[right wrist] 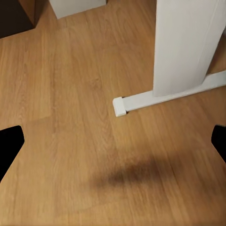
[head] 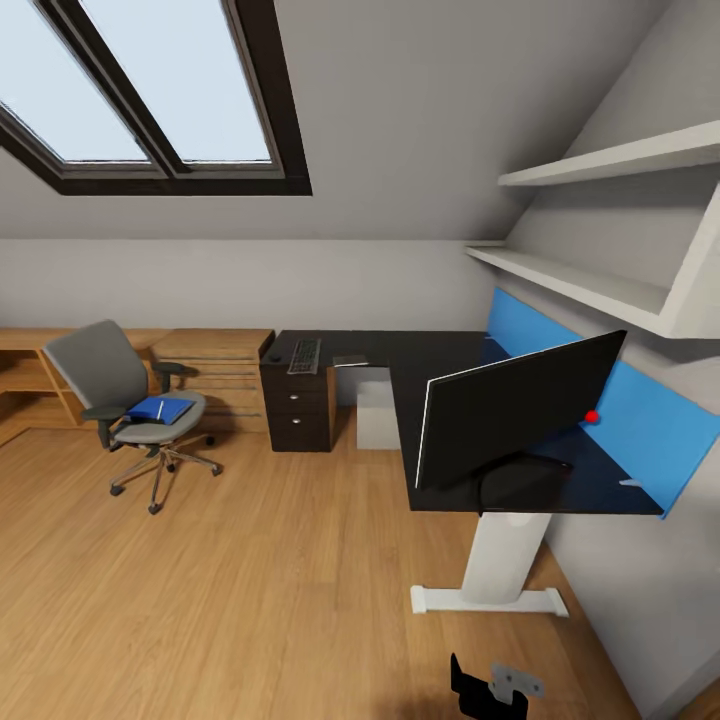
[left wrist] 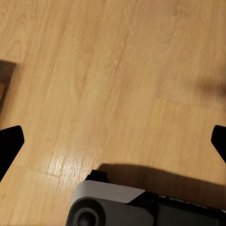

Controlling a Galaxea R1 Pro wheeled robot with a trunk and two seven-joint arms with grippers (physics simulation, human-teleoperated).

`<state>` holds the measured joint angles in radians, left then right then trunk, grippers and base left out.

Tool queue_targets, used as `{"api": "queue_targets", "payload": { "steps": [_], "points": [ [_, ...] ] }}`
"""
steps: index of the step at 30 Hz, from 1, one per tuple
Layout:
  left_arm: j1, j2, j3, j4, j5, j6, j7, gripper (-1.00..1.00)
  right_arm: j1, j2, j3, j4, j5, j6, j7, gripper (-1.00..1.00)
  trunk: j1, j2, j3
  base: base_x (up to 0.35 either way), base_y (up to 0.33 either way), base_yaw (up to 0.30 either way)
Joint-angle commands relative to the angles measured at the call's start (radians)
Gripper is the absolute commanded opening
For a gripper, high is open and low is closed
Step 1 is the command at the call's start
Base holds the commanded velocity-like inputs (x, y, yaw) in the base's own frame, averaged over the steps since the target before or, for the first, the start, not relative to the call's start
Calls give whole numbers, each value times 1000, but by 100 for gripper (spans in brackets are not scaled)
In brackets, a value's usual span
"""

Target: In the bedroom, organize the workspace by keeping the computer under the desk, ensuring the monitor is on the desk, placing the keyboard on the desk next to the monitor, placing the mouse on the desk next to the keyboard, moving the folder from the swivel chair onto the desk next to the mouse, stacking the notebook on top of the folder with the pen on top of the notebook, and positioning the swivel chair next to the desk.

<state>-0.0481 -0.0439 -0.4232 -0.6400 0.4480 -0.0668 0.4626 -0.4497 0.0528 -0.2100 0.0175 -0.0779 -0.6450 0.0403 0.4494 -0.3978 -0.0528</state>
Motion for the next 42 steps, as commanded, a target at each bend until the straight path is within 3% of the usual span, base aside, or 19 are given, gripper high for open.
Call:
{"api": "queue_targets", "payload": {
  "steps": [1,5,11,16,19,23,25,26,28,29,30,34,42],
  "points": [
    [-1,1,-7,0,11,-7,7,100,-1,0,0,1,-8,-7,4,100,1,-2,-2,0,0,-6],
    [-1,1,-6,0,10,-7,8,100,-1,-2,0,0,-8,-74,5,100,1,-2,-2,0,0,-3],
    [-1,1,-6,0,8,-8,9,100,-2,-5,-4,-8,-10,-258,2,100,1,-2,-2,0,0,0],
    [-1,1,-6,0,7,-11,11,100,-3,-22,-8,-65,-15,-273,-3,100,1,-2,-2,0,0,0],
    [-1,1,-7,0,6,-13,12,100,-4,-32,-10,-186,-16,-220,-35,100,1,-2,-2,0,0,0],
    [-1,3,-6,0,6,-15,13,100,-4,-37,-9,-369,-16,-85,-96,100,1,-2,-2,0,0,0],
    [-1,4,-6,0,6,-15,12,100,-3,-40,-8,-526,-15,65,-135,100,1,-2,-2,0,0,0],
    [-1,6,-5,0,6,-16,12,100,-3,-42,-11,-729,-14,326,-167,100,1,-2,-2,0,0,0],
    [-1,6,-6,0,6,-16,12,100,-3,-46,-12,-804,-13,447,-179,100,1,-2,-2,7,0,0],
    [-1,6,-6,0,6,-16,11,100,-4,-52,-13,-863,-13,560,-192,100,1,-2,-2,95,0,0],
    [-1,6,-6,1,6,-16,8,100,-5,-70,-17,-981,-25,778,-212,100,1,-2,-2,247,0,0],
    [-1,5,-6,8,5,-17,6,100,-3,-70,-16,-1073,-69,884,-208,100,1,-2,-2,222,0,0],
    [-1,5,-6,9,4,-18,5,100,-3,-72,-17,-1056,-79,884,-159,100,1,-2,-2,147,0,0]
  ]
}}
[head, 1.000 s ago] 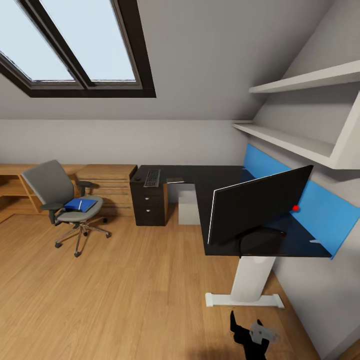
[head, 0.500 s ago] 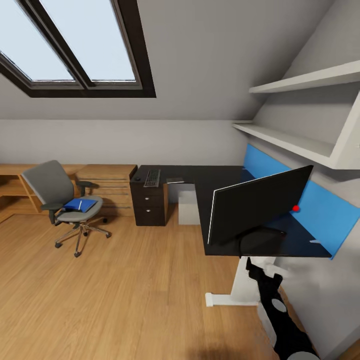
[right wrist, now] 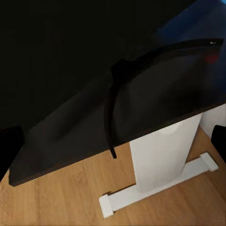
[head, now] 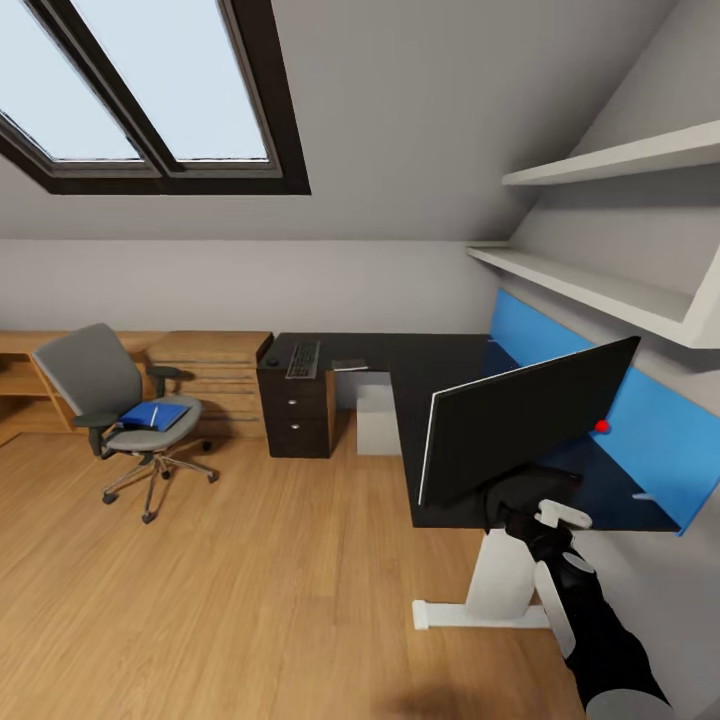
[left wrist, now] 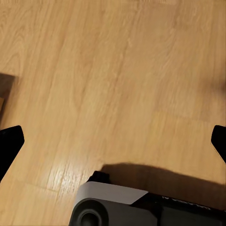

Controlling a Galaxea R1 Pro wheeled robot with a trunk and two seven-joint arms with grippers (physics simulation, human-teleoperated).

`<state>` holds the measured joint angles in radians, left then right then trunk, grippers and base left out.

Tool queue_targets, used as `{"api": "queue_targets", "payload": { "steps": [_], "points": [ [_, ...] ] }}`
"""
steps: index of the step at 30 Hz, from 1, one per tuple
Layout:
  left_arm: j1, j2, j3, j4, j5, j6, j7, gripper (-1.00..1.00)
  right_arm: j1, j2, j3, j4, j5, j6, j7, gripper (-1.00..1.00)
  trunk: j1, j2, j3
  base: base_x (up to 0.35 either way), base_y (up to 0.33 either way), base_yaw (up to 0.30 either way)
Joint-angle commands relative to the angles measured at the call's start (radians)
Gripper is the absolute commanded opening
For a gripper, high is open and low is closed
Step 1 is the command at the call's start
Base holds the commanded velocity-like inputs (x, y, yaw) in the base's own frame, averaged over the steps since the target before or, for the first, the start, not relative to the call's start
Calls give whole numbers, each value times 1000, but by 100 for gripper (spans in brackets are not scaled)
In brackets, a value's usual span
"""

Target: In the bedroom, organize the workspace by keeping the computer under the desk, ensuring the monitor is on the desk, placing the keyboard on the desk next to the monitor, placing the mouse on the desk next to the keyboard, moving the folder from the swivel chair onto the desk next to the mouse, stacking the notebook on top of the folder with the pen on top of the notebook, and positioning the swivel chair next to the desk.

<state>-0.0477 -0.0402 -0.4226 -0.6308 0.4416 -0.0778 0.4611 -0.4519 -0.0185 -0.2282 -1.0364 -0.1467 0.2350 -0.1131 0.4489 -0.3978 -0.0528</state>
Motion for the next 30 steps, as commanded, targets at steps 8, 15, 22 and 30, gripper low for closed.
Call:
{"api": "queue_targets", "payload": {
  "steps": [8,15,22,30],
  "points": [
    [-1,2,-7,0,11,-7,7,100,0,3,2,1,-12,4,53,100,1,-2,-2,300,0,0],
    [-1,1,-7,0,10,-7,7,100,-1,3,3,4,-12,3,61,100,1,-2,-2,318,0,0],
    [-1,-1,-7,0,9,-7,7,100,0,4,3,8,-11,3,62,100,1,-2,-2,298,0,0],
    [-1,-1,-8,0,8,-7,7,100,0,5,3,10,-10,2,61,100,1,-2,-2,309,93,0]
  ]
}}
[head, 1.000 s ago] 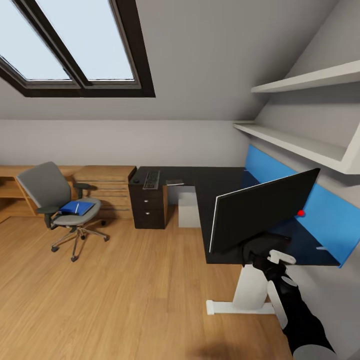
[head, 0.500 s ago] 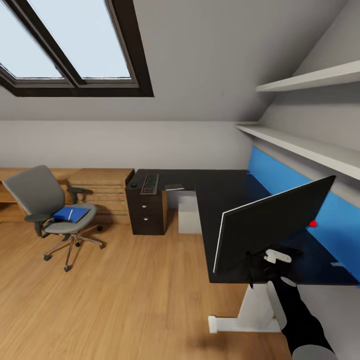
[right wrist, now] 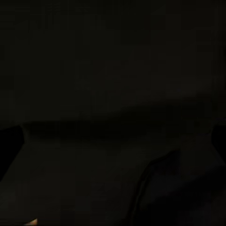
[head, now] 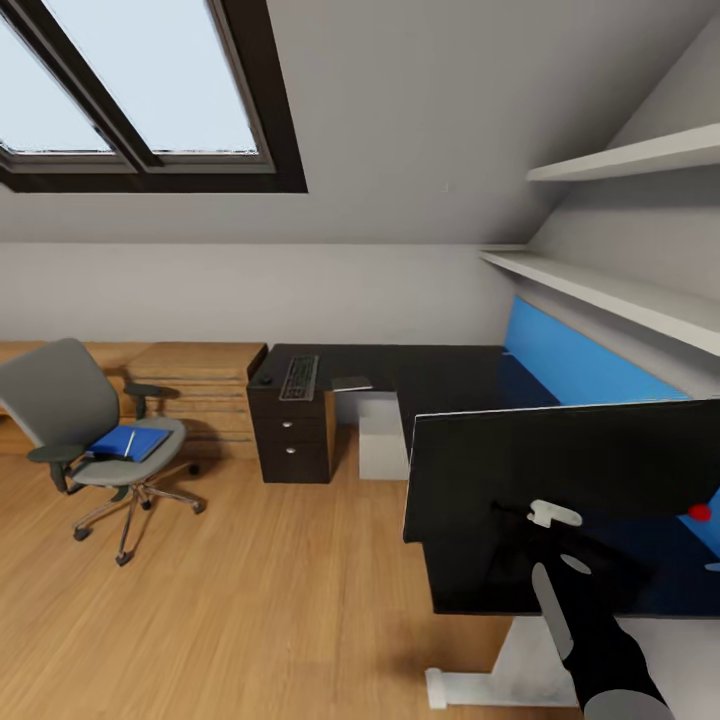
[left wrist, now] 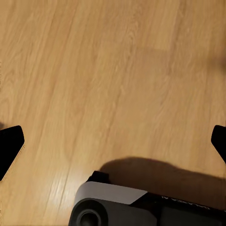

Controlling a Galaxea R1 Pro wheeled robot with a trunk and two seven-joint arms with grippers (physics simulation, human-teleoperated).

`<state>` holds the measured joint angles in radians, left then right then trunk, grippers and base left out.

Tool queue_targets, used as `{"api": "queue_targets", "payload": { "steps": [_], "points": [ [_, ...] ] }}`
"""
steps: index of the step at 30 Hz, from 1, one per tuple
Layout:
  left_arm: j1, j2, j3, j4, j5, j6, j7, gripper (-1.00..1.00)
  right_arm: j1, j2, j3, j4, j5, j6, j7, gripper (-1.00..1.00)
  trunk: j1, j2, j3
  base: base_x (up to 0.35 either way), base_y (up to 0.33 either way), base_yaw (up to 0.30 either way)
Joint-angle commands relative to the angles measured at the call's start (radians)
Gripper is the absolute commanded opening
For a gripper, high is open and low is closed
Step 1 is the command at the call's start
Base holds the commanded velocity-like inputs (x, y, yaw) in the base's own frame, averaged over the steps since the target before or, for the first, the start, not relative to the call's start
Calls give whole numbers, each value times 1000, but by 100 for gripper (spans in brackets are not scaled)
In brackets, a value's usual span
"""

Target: In the bedroom, organize the workspace by keeping the computer under the desk, ensuring the monitor is on the desk, placing the keyboard on the desk next to the monitor, placing the mouse on the desk next to the keyboard, moving the folder from the swivel chair onto the desk next to the mouse, stacking the notebook on top of the folder with the pen on top of the notebook, and positioning the swivel chair next to the desk.

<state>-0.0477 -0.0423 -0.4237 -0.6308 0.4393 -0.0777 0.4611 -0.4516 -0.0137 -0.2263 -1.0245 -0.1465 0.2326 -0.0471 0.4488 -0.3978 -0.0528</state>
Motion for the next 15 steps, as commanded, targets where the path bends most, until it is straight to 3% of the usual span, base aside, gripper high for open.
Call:
{"api": "queue_targets", "payload": {
  "steps": [1,15],
  "points": [
    [-1,1,-7,0,11,-7,7,100,-1,0,1,-2,-10,5,-5,100,1,-2,-2,302,202,0],
    [-1,1,-7,0,10,-7,7,100,-1,-1,1,4,-10,-10,-5,100,1,-2,-2,293,199,0]
  ]
}}
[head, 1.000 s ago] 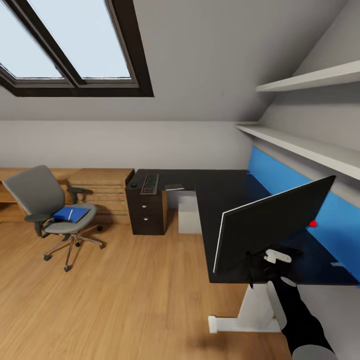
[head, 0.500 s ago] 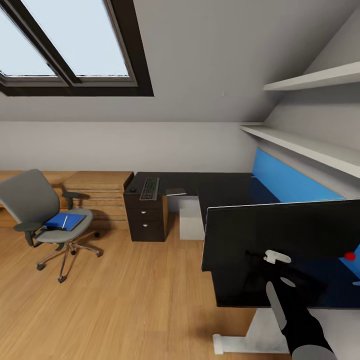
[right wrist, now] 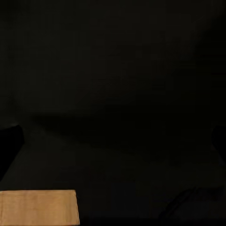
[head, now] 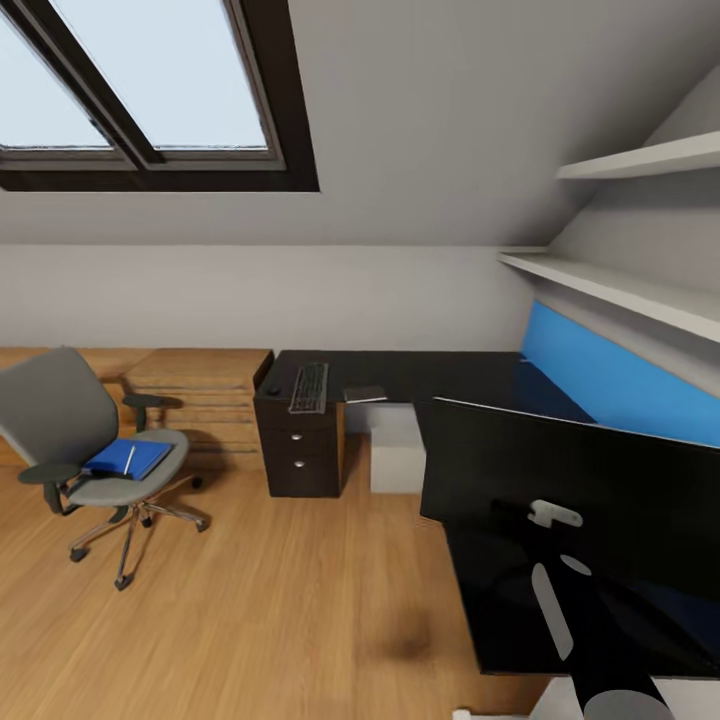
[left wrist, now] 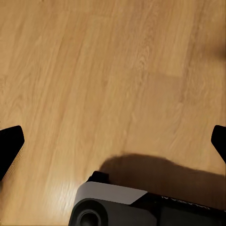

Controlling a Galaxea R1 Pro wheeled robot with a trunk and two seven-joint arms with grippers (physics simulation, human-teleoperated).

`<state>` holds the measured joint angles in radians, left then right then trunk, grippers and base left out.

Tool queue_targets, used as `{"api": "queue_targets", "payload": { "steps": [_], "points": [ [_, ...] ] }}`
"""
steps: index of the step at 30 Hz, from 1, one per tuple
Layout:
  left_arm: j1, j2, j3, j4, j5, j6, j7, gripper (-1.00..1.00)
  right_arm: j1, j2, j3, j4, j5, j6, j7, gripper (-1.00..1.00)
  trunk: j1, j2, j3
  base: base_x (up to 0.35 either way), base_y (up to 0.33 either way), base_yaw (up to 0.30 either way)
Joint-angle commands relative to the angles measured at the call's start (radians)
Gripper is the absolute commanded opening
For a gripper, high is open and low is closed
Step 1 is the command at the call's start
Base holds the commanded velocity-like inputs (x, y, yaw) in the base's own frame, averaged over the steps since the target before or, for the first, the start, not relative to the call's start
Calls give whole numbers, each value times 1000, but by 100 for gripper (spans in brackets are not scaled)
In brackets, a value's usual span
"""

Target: In the bedroom, organize the workspace by keeping the computer under the desk, ensuring the monitor is on the desk, placing the keyboard on the desk next to the monitor, placing the mouse on the desk next to the keyboard, moving the folder from the swivel chair onto the desk next to the mouse, stacking the notebook on top of the folder with the pen on top of the notebook, and positioning the swivel chair next to the desk.

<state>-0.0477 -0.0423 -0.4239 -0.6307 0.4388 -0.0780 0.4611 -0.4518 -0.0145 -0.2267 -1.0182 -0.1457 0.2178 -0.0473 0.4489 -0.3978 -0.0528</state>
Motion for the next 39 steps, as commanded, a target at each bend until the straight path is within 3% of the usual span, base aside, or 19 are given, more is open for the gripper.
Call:
{"api": "queue_targets", "payload": {
  "steps": [1,16,39],
  "points": [
    [-1,1,-7,0,11,-7,7,100,-1,0,1,-1,-11,5,-5,100,1,-2,-2,165,80,0],
    [-1,0,-8,0,11,-6,7,100,0,-1,1,0,-11,5,-4,100,1,-2,-2,163,10,0],
    [-1,-1,-9,0,11,-7,7,100,-1,1,1,0,-11,5,-5,100,1,-2,-2,46,77,0]
  ]
}}
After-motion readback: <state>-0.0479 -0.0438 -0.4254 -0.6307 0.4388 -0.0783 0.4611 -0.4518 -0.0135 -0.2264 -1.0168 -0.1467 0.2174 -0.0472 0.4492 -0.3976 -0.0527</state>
